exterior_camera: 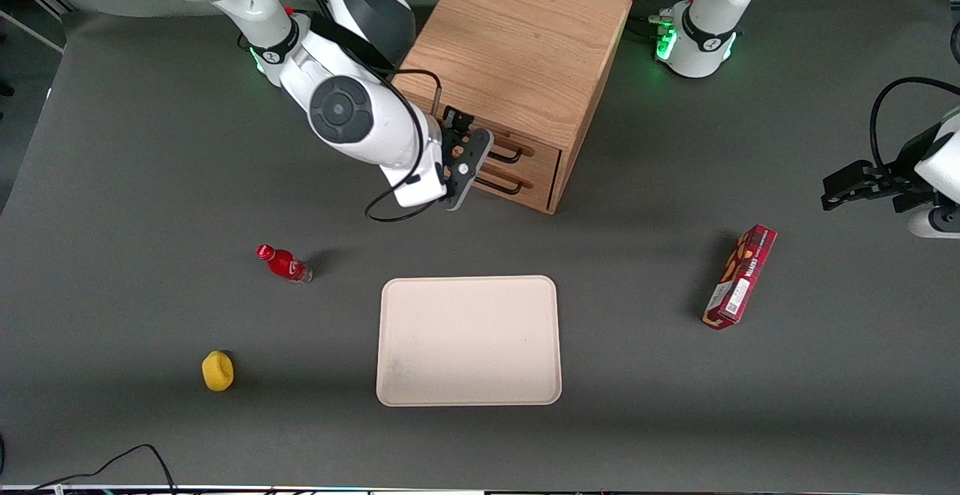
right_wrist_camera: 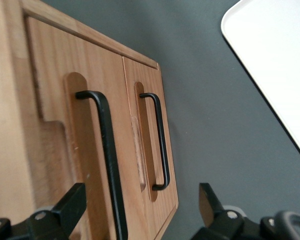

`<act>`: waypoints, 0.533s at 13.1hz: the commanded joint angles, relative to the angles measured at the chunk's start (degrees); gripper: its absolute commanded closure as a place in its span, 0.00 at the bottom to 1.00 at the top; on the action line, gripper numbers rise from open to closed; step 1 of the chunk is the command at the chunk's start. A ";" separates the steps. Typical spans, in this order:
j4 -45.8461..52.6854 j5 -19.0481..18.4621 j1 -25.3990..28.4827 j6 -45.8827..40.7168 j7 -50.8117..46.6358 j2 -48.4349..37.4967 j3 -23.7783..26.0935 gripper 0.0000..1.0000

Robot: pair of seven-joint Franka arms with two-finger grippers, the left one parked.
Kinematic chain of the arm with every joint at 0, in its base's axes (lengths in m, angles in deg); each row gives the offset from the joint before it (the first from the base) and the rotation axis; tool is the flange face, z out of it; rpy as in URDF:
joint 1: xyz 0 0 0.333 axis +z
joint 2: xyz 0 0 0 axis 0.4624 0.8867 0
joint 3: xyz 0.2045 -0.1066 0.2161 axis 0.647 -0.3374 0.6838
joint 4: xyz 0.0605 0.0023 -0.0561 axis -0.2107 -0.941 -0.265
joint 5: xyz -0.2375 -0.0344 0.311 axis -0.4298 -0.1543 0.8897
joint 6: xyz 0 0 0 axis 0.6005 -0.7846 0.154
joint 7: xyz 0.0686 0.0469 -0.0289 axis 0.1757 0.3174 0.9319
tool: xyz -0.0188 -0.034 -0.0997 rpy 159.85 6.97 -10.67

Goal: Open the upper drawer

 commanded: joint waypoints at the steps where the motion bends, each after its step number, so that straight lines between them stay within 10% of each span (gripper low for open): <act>1: -2.44 -1.48 0.04 2.33 1.19 0.05 0.43 0.00; 7: -7.10 -1.48 0.13 8.48 1.10 0.75 1.05 0.00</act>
